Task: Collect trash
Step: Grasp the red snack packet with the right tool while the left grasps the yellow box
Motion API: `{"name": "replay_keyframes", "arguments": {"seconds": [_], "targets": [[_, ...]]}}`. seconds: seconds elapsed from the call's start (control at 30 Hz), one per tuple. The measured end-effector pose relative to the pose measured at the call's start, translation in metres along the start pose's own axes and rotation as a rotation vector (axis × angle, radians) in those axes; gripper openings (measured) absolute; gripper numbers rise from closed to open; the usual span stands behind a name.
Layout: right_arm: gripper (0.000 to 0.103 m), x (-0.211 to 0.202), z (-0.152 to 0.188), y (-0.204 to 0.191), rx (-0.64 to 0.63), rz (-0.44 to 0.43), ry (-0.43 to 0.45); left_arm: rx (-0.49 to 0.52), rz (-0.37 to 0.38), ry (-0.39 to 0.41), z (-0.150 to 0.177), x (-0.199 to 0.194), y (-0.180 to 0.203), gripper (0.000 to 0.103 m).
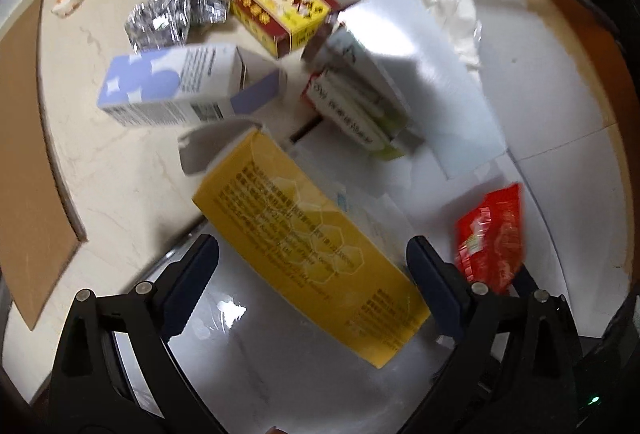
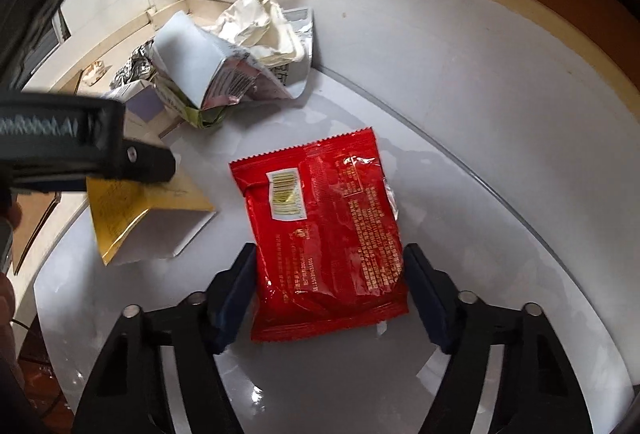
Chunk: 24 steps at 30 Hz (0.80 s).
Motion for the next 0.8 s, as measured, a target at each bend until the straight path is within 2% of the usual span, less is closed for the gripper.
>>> {"name": "replay_keyframes", "arguments": {"seconds": [0.07,0.17,0.23,0.27,0.4,0.57,0.8], "targets": [[0.052,0.0,-0.001,0.003,0.015,0.01,0.001,-0.029,0.03,-0.007,0.005,0.002,-0.006,0.091],[0.04,0.0,0.001,0.007,0.034,0.022,-0.003,-0.048,0.067,-0.008,0.01,0.001,-0.012,0.081],[0.032,-0.004,0.003,0.01,0.051,0.025,-0.008,-0.017,0.077,-0.006,0.013,-0.001,-0.012,0.066],[0.029,-0.004,0.004,0.012,0.059,0.029,-0.012,-0.001,0.083,-0.008,0.015,-0.002,-0.011,0.056],[0.024,-0.016,0.008,0.023,0.12,0.005,-0.04,0.036,0.126,-0.013,0.025,-0.011,-0.017,0.043],[0.013,-0.039,0.023,0.021,0.146,-0.004,-0.044,0.078,0.157,-0.008,0.034,-0.03,-0.033,0.04],[0.008,-0.071,0.053,0.009,0.187,-0.024,-0.046,0.162,0.19,0.026,0.061,-0.075,-0.062,0.04]]}}
Point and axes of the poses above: each gripper's, at about its wrist camera, not at the fingertips, and x roughly the way its jaws point, y to its right, z to its underside, the point moved 4 cm from there along x, roughly the way its jaws point, and after that the axes turned 13 degrees about z, right-handed, at the moved point
